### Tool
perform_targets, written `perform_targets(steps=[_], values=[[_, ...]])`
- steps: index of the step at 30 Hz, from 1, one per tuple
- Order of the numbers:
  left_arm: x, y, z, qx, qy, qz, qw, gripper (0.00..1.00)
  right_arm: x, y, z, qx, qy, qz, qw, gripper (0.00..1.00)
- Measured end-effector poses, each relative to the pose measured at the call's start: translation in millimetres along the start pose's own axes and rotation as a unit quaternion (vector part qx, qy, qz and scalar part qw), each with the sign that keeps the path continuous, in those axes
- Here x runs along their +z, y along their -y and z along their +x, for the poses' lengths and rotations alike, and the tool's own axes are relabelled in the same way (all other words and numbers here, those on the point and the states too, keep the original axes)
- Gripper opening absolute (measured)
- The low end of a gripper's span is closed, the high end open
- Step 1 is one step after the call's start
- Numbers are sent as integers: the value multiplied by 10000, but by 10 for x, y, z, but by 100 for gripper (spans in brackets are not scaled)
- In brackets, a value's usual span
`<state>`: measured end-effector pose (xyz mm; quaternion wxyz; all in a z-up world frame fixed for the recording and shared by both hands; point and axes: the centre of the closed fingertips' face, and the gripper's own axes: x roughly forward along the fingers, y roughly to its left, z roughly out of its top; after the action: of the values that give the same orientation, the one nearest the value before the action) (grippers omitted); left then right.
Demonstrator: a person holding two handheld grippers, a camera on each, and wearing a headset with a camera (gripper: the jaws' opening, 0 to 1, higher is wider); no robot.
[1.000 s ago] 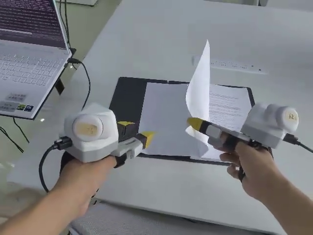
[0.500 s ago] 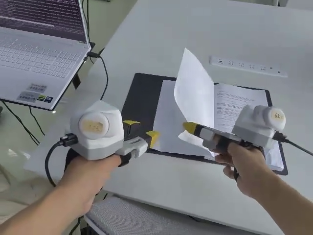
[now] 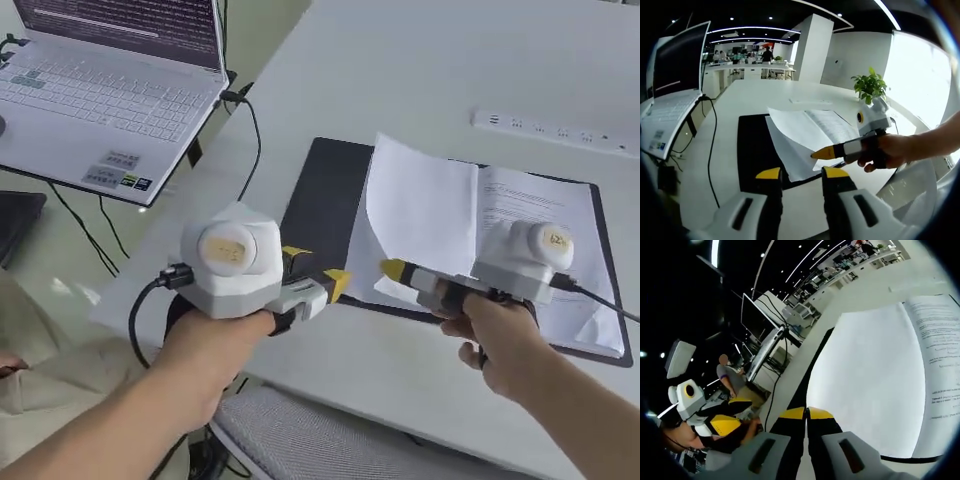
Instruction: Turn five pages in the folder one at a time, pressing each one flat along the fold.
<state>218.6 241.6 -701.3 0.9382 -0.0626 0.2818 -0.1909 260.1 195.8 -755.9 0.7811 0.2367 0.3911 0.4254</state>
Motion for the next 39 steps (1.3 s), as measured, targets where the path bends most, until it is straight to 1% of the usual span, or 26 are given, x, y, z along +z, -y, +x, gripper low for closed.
perform_targets(steps=[2,3,5,8,9,12,13,14,17,18,20,21,23,25,26,27,28,30,33,35,36,39], values=[[-14,1,-2,-4,-16,-8,10000,30,-57,24,47,-45,-115,24,9999,0],[-34,1,-6,1,-54,-13,10000,31,-95,39,72,-116,-181,-55,9998,0],[-58,-8,-4,-2,-68,-18,10000,31,-142,15,111,-101,-226,9,9997,0],[-110,-31,0,12,-131,-34,9999,31,-206,16,163,-158,-301,31,9994,0],[-124,-38,1,20,-141,-39,9999,30,-230,50,200,-145,-364,101,9992,0],[-158,-57,10,33,-180,-34,9998,30,-240,136,272,-142,-386,181,9990,0],[-166,-65,14,35,-185,-45,9998,30,-261,140,275,-169,-425,205,9987,0],[-177,-72,19,35,-193,-66,9998,30,-279,130,281,-142,-438,265,9986,2],[-203,-94,42,46,-229,-53,9997,30,-283,191,317,-122,-426,348,9984,5],[-211,-101,49,60,-236,-62,9997,30,-286,192,325,-82,-424,379,9983,6],[-228,-105,67,54,-267,-52,9996,29,-294,222,332,-91,-420,393,9983,8],[-238,-108,82,55,-280,-60,9996,29,-289,253,342,-68,-386,458,9982,8],[-252,-101,103,38,-302,-53,9995,29,-290,268,342,-20,-379,522,9979,10],[-279,-99,139,24,-353,-48,9994,29,-280,251,342,124,-317,680,9971,16],[-286,-95,152,13,-360,-34,9993,29,-264,227,341,222,-266,774,9964,18],[-297,-91,176,-3,-376,-21,9993,28,-248,223,321,264,-210,815,9961,18],[-308,-87,191,-12,-399,-3,9992,28,-229,238,297,238,-173,805,9963,16],[-331,-74,242,-58,-458,41,9989,28,-122,249,232,289,38,789,9965,12],[-342,-45,354,-155,-518,138,9984,27,54,341,86,267,294,907,9951,9],[-342,-33,435,-210,-523,166,9983,26,146,409,7,227,390,963,9943,8],[-349,-12,497,-272,-554,189,9979,25,234,450,-52,247,507,999,9934,7],[-355,57,640,-423,-552,212,9974,22,395,558,-178,201,647,1046,9922,6]])
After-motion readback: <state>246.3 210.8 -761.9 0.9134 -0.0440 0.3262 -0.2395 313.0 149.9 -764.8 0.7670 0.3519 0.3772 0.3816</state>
